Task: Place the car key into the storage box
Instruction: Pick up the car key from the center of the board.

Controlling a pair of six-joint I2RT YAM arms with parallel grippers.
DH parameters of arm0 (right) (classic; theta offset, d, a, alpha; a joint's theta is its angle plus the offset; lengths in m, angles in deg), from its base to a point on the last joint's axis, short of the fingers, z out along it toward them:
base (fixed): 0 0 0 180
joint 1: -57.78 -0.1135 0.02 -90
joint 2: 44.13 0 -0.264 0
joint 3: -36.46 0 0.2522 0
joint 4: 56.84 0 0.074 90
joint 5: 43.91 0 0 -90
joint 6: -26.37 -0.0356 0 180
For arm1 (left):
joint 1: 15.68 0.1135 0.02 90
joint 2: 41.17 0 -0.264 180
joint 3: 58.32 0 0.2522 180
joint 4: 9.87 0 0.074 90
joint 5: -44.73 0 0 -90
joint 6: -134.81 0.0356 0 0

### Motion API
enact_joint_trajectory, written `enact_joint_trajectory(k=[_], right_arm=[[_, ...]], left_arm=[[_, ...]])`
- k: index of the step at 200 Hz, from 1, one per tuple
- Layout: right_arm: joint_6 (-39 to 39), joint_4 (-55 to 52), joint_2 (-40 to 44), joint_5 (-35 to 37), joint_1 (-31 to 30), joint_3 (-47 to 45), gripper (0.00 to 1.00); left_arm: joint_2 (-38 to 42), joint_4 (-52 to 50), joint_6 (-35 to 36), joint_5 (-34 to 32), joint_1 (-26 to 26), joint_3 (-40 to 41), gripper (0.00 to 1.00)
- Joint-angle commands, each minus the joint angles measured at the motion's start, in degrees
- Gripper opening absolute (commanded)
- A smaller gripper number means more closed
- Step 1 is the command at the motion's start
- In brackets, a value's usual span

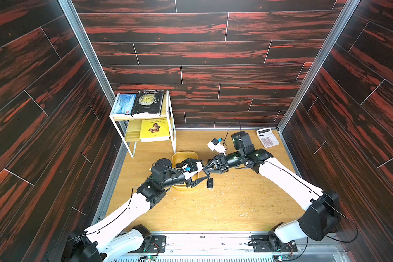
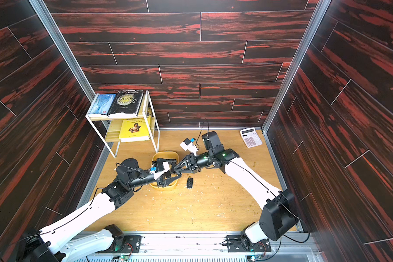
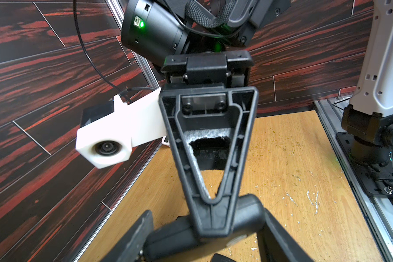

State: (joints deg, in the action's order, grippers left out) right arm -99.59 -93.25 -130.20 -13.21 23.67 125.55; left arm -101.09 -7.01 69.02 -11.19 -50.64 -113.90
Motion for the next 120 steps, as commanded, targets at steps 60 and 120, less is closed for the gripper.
enact_joint_trajectory(k=[60,120], right_arm=[[-0.25,1.16,-0.59,-0.54,0.18,0.21,0.44],[-0.09,1.23,-0.66,-0.11,0.18,0.04,0.68]], left_arm=[[2.13,-0.45,-0.21,1.25,-0.28,-0.27,0.2],[2.57,-0.71,-0.12,0.94,-0.29,-0.08,0.17]])
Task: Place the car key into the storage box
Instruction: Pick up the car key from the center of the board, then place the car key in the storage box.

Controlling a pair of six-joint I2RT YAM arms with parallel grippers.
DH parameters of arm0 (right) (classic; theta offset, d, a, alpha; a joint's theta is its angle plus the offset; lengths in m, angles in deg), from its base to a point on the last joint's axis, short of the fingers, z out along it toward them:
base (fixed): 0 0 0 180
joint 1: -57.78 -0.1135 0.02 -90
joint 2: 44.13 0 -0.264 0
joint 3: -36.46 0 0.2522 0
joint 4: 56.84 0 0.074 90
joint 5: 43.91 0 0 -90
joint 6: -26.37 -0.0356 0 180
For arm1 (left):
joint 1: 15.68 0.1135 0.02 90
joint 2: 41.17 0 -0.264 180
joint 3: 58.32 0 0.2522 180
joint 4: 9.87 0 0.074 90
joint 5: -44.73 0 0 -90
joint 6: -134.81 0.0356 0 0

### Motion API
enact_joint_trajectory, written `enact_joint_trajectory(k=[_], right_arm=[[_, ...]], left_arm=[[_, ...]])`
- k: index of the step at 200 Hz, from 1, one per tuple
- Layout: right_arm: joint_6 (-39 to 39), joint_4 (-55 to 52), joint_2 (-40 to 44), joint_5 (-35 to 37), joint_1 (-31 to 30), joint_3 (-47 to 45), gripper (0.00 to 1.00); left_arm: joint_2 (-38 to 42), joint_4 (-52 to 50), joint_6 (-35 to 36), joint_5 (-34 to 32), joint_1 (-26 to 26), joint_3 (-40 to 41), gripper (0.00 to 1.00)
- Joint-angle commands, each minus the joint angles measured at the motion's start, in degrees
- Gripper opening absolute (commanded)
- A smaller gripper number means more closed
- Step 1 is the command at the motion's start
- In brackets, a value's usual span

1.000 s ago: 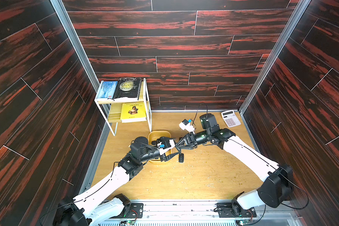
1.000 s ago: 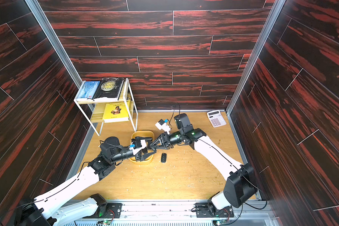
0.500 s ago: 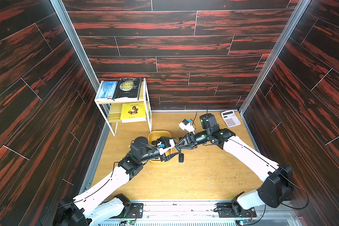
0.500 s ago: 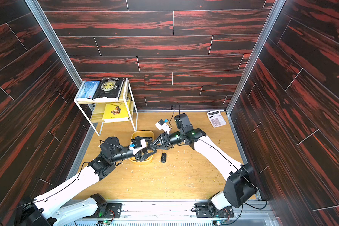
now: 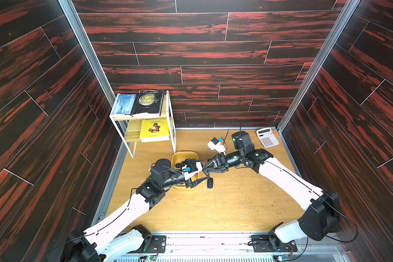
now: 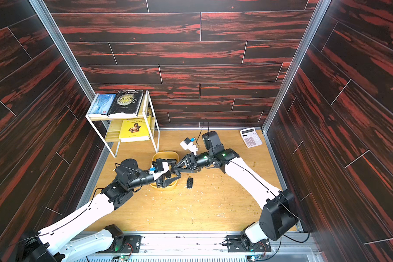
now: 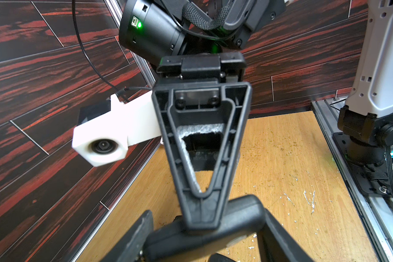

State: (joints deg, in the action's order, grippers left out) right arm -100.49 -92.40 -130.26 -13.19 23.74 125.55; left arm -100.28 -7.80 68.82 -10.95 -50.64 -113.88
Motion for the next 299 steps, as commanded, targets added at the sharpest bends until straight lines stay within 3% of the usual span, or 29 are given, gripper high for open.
enact_joint_trajectory(k=[1,60,115,166,252,273,299], right_arm=[[0.82,0.37,-0.57,-0.13,0.07,0.02,0.69],[0.56,1.75,-2.76,-0.48,0.2,1.01,0.78],[-0.73,5.41,-5.97,-0.99,0.54,1.58,0.79],[-3.5,10.4,-8.18,-2.15,5.29,3.66,0.8],[-5.73,14.41,-11.26,-1.44,10.84,3.79,0.81],[-2.05,10.01,-11.02,1.81,12.51,3.4,0.81],[5.18,0.75,-11.47,11.29,13.19,4.6,0.81]], left_arm=[[1.79,0.08,0.07,0.68,-0.29,-0.11,0.17],[5.2,0.66,-3.35,-3.67,-0.28,2.68,0.17],[7.83,-7.37,-6.42,-8.04,-0.28,1.21,0.1],[11.4,-6.96,-11.06,-13.58,-0.21,4.01,0.11],[6.16,-23.22,-23.36,-28.37,-0.2,-6.69,0.1],[2.9,-30.83,-27.2,-34.41,-0.06,-12.36,0.08],[-4.45,-44.04,-30.33,-39.14,0.15,-21.88,0.04]])
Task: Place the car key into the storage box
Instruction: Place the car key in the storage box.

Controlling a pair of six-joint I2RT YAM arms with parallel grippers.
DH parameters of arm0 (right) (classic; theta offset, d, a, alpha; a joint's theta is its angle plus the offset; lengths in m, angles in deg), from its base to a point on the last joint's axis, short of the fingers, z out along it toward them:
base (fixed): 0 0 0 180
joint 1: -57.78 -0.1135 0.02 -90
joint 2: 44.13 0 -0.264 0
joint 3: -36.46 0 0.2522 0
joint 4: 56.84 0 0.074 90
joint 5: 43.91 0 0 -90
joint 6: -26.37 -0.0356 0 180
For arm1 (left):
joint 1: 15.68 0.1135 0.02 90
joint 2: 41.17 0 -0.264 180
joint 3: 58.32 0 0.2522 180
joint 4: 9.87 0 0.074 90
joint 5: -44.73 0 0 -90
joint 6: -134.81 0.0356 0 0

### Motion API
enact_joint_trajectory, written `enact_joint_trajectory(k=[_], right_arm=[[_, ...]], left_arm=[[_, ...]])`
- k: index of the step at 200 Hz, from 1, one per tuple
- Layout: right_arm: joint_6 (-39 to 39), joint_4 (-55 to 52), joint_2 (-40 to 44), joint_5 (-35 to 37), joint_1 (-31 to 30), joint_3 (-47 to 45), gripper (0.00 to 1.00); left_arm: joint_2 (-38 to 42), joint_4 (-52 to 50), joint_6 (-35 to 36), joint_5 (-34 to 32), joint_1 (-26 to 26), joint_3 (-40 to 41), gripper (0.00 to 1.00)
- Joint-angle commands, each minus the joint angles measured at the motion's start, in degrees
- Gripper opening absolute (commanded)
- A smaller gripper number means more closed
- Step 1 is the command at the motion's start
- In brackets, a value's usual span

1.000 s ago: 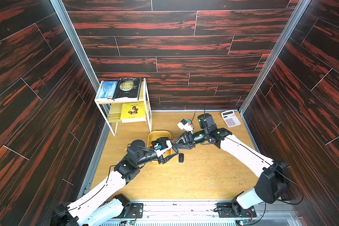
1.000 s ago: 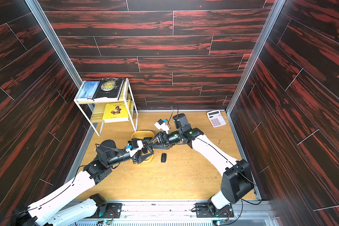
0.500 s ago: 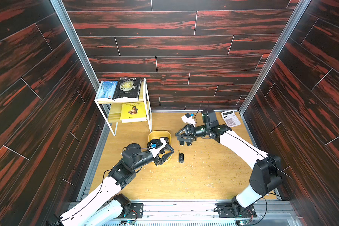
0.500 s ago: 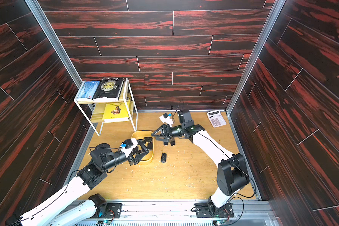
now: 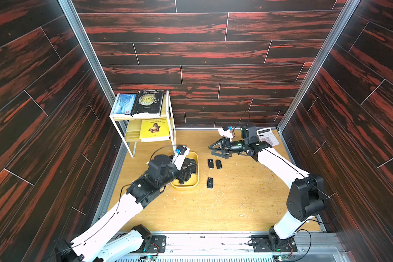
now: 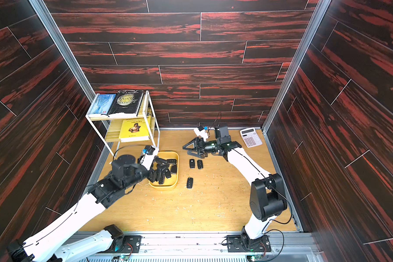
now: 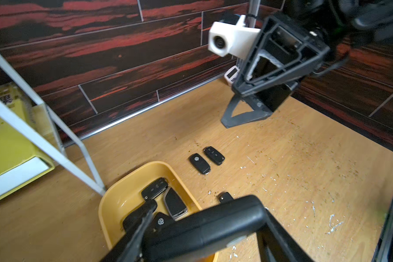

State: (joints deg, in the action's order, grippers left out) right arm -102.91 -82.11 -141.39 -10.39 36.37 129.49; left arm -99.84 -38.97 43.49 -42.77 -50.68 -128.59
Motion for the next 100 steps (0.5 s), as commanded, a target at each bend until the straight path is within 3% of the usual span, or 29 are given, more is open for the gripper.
enact_joint_trajectory(k=[1,24,54,100], right_arm=[[7.98,-10.0,-0.41,9.02,0.57,0.78,0.81],[14.14,-18.34,-1.48,21.4,0.56,2.74,0.82],[19.24,-24.71,-1.3,38.29,0.4,2.8,0.83],[22.01,-26.65,0.9,53.18,-0.21,-0.95,0.84]], left_arm=[[-5.27,-13.4,-5.05,-7.42,0.24,-7.59,0.03],[-12.16,-23.48,-6.89,-9.26,0.61,-14.89,0.0],[-18.81,-29.1,-9.87,-4.83,2.77,-20.73,0.01],[-26.13,-34.38,-13.1,1.24,8.22,-26.56,0.0]])
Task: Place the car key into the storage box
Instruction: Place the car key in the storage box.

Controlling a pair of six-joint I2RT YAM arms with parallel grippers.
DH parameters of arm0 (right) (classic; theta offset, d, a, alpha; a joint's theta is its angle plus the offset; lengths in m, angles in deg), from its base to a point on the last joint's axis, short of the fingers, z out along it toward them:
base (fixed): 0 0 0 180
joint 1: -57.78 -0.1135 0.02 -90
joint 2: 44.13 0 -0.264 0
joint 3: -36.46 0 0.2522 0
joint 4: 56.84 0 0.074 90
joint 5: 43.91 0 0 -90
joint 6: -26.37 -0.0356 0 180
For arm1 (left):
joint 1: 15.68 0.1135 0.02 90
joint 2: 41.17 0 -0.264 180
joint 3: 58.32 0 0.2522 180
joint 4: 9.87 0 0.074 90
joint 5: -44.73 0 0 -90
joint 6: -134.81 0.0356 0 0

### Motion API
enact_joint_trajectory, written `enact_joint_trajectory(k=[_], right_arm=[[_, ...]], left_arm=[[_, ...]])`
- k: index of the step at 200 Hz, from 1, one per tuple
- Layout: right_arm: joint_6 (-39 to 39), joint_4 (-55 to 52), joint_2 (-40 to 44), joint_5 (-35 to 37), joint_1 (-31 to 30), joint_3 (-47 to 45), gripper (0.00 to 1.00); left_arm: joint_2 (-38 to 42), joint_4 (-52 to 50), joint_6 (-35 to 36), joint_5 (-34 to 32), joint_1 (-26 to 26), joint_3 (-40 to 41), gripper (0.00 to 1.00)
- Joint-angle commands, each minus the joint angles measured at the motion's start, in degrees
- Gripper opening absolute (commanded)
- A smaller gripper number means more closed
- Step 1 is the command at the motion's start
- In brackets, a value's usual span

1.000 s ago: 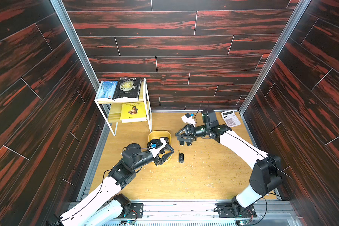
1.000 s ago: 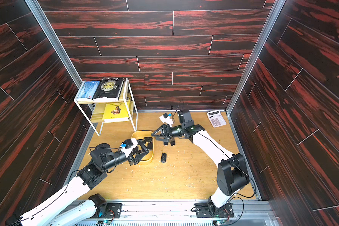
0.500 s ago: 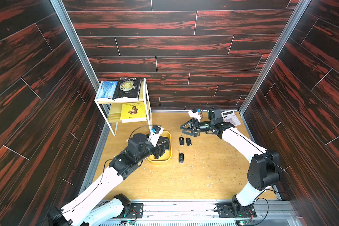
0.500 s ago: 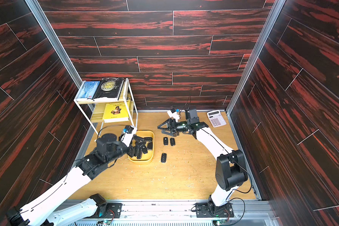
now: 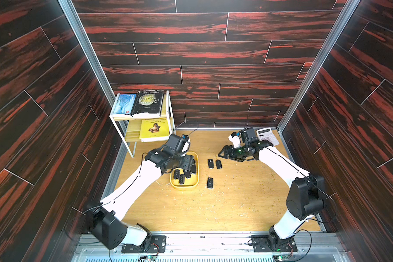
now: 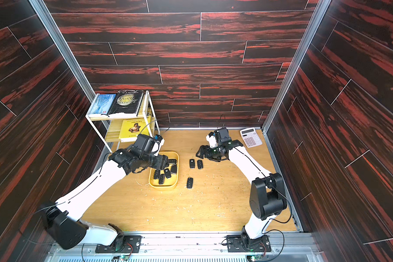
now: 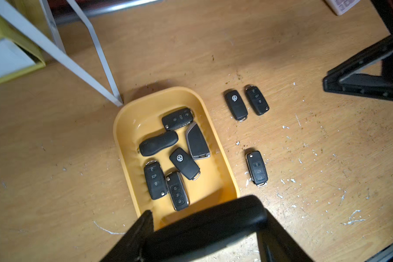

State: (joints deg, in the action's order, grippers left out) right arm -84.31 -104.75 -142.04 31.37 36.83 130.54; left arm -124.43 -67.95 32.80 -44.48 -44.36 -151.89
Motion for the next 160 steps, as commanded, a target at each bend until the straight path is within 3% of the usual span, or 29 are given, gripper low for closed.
enact_joint_trajectory(k=[1,25,78,160], right_arm=[[3.44,-3.96,1.61,11.44,-0.71,-2.09,0.84],[3.8,-3.91,2.02,11.76,-0.96,-3.29,0.84],[3.55,-3.15,2.54,11.47,-1.77,-5.91,0.84],[3.44,-1.8,3.21,10.34,-2.08,-8.77,0.84]], left_arm=[[-1.68,-5.46,-2.41,2.88,1.98,-3.3,0.0],[-6.68,-9.62,-2.31,2.24,2.81,-6.76,0.0],[-21.55,-20.06,-2.68,10.95,4.23,-17.46,0.0],[-28.41,-16.81,-4.59,5.9,7.8,-21.35,0.0]])
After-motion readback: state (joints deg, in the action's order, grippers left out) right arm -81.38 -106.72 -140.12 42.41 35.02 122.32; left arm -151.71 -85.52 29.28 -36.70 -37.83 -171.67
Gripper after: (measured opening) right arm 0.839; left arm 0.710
